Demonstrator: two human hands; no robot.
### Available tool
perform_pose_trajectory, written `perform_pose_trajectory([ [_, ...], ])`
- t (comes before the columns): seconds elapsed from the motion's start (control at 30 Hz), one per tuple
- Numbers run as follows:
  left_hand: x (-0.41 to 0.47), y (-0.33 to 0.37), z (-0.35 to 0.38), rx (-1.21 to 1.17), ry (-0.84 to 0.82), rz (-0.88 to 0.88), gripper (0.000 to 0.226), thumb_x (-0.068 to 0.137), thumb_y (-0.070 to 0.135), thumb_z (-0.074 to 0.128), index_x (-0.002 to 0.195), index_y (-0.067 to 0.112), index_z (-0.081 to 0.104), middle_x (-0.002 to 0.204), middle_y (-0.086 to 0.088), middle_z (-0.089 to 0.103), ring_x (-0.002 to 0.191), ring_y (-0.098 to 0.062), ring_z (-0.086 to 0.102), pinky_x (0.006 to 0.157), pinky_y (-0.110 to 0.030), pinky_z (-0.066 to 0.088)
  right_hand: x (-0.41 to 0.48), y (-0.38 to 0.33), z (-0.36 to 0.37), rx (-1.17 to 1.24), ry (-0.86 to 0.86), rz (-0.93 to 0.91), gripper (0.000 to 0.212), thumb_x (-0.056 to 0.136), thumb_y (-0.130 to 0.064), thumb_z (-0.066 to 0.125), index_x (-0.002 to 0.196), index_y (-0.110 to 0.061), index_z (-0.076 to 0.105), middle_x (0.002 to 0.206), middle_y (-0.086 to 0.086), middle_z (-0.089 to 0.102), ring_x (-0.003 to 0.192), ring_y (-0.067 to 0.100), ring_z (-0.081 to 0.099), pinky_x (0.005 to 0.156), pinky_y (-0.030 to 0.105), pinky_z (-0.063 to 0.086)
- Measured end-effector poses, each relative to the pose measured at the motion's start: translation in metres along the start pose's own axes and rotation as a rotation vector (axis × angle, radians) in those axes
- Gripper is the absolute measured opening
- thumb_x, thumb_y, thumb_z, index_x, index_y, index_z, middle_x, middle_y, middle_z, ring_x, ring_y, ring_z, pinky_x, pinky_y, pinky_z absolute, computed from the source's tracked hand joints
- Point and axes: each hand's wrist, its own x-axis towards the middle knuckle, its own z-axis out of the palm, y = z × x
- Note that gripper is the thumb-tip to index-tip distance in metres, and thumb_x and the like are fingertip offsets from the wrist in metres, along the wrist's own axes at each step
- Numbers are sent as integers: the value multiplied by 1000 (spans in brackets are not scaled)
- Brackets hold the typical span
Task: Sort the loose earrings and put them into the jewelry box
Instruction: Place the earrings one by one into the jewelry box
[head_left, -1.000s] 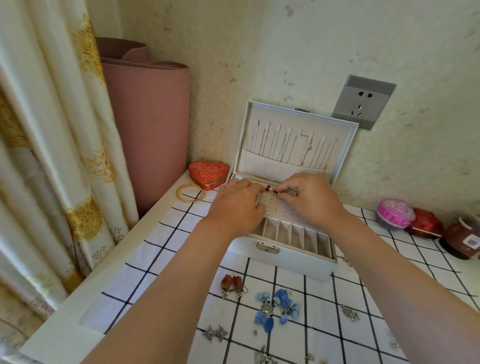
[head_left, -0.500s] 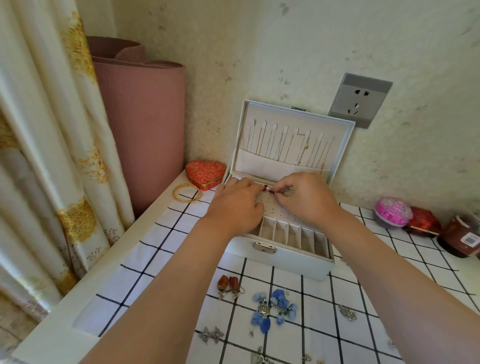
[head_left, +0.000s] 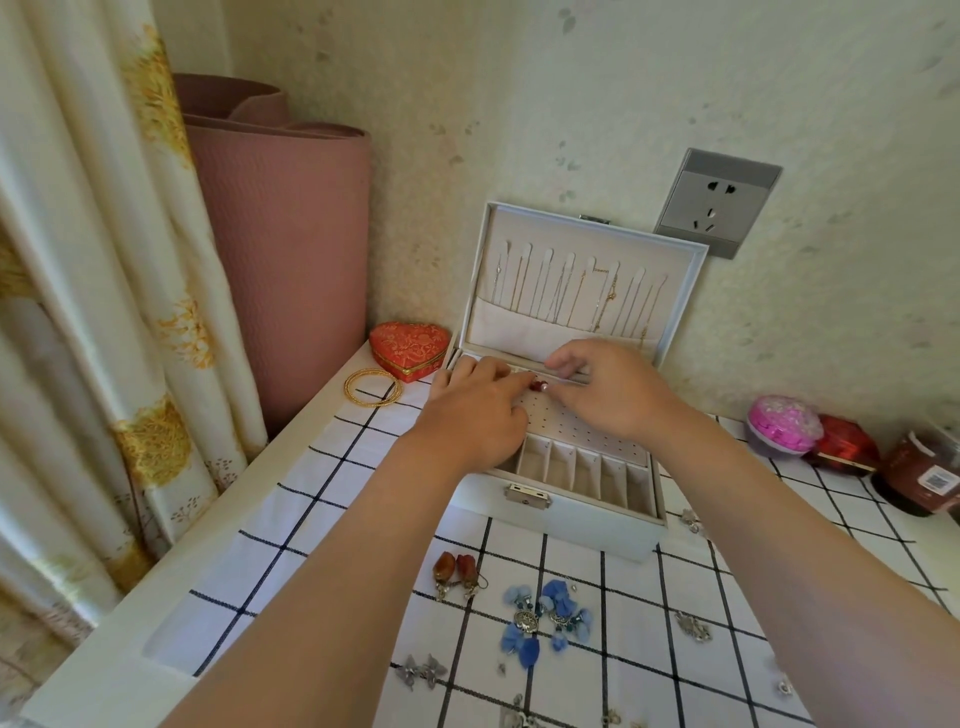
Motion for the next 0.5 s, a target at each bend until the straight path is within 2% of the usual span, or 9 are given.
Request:
perform_pose_trajectory([
  [0.1,1,0,-1,-20,-7,-7,53,98,33,33,151,36,29,152,5,32,138,-18,18,112,-39,14,-2,-2,4,-46,42,-25,16,90,-32,70,104,-27,75,96,-14,59,98,9,57,84,29,46],
  [0.23,1,0,-1,-33,1,-6,54,98,33,35,151,35,30,152,6,33,138,-19,19,112,-39,15,-1,-2,6,-35,47,-28,11,90,-29,71,99,-26,76,90,-17,55,96,8,57,80,26,43],
  [0.37,-4,1,-5,-84,18,-3,56,98,34,41,152,33,28,153,4,34,140,-20,20,115,-41,16,-2,-2,2,-72,11,-4,19,87,-37,72,104,-29,72,100,-13,59,100,8,56,87,30,47],
  [0.43,-11,3,-10,-121,61,14,54,98,34,44,150,31,32,150,3,39,139,-20,25,114,-40,21,-6,-2,-5,-64,6,5,21,86,-41,72,104,-32,70,107,-10,63,103,9,59,92,35,50],
  [0.5,-23,7,-18,-120,140,68,50,97,33,48,147,29,40,144,2,46,134,-20,33,110,-39,28,-16,-8,-16,-48,-1,11,21,86,-42,72,105,-33,70,107,-10,64,103,9,60,91,33,50],
])
